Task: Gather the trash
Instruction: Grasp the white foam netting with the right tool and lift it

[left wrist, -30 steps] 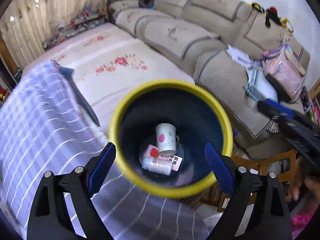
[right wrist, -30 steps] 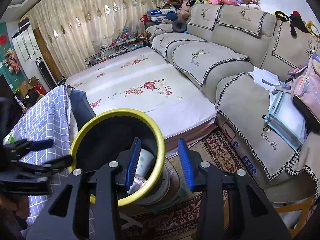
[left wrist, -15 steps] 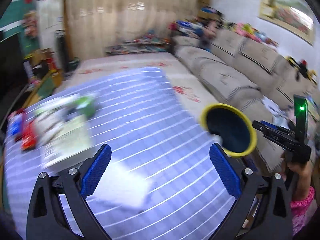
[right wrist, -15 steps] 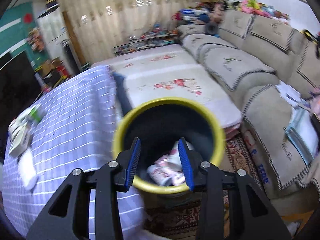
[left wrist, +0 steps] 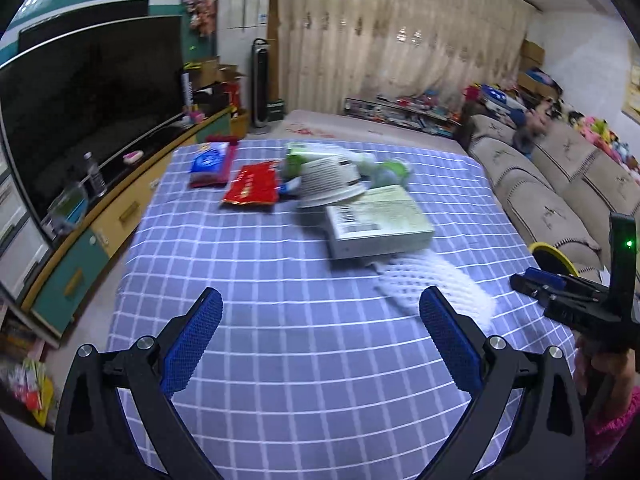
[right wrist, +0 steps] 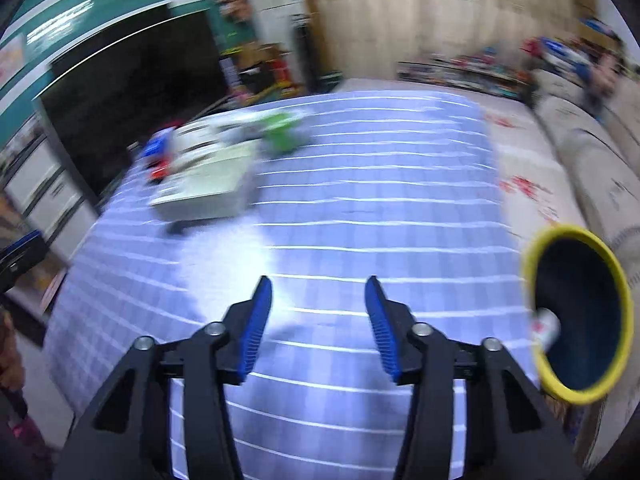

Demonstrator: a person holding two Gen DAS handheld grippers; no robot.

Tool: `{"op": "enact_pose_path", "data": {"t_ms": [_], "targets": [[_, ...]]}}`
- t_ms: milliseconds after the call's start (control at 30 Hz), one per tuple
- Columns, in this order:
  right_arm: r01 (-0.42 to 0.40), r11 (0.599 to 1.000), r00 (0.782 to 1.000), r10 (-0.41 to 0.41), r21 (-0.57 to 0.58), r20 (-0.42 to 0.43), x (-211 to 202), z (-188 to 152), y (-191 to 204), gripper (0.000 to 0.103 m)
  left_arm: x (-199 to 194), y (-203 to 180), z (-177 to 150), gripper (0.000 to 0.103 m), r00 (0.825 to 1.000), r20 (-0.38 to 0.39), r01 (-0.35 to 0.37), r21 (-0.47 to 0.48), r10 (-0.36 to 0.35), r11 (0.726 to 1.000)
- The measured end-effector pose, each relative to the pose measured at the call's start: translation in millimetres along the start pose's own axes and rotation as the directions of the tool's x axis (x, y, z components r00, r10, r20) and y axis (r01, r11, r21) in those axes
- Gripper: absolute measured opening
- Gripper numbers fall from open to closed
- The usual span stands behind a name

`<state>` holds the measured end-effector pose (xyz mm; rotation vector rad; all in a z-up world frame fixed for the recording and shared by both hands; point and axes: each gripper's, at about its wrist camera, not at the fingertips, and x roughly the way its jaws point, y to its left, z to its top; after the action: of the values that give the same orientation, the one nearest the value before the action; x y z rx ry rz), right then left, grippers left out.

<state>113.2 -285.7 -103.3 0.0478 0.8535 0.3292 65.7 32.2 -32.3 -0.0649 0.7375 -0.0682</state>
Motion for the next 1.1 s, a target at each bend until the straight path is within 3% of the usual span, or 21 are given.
{"op": "enact_pose_path", "data": {"t_ms": [133, 267, 467, 533, 667, 800, 1100], "targets": [[-0.055, 0.994, 0.998, 0.053, -0.097, -0.027, 16, 9, 38, 0.059, 0, 6, -4, 0.097, 1.0, 0.002, 0.003, -0.014, -0.003, 1.0], [-0.047, 0.985, 0.997, 0.036, -0.169, -0.064, 32, 13, 51, 0.068, 1, 4, -6, 0.097, 1.0, 0.0, 0.019, -0.005, -0.019, 1.0], [-0.034, 0.975, 0.992, 0.005, -0.218, -0.13, 62, 11, 59, 0.069, 2, -2, -6, 0.097, 0.999, -0.007, 0.033, -0.001, -0.033, 0.999], [-0.029, 0.975, 0.991, 0.0, -0.219, -0.131, 63, 9, 58, 0.063, 2, -3, -7, 0.097, 0.999, -0.009, 0.032, 0.001, -0.032, 0.999], [-0.01, 0.976, 0.992, -0.017, -0.216, -0.125, 61, 6, 53, 0.022, 3, -5, -7, 0.097, 0.999, -0.014, 0.037, -0.001, -0.037, 0.999], [-0.045, 0.982, 0.99, 0.019, -0.184, -0.14, 52, 2, 43, 0.016, 5, -8, -7, 0.097, 0.999, -0.018, 0.04, 0.003, -0.04, 0.999], [-0.072, 0.988, 0.99, 0.054, -0.138, -0.131, 19, -19, 33, 0.014, 4, -16, -7, 0.097, 0.999, -0.015, 0.048, 0.017, -0.047, 0.999]]}}
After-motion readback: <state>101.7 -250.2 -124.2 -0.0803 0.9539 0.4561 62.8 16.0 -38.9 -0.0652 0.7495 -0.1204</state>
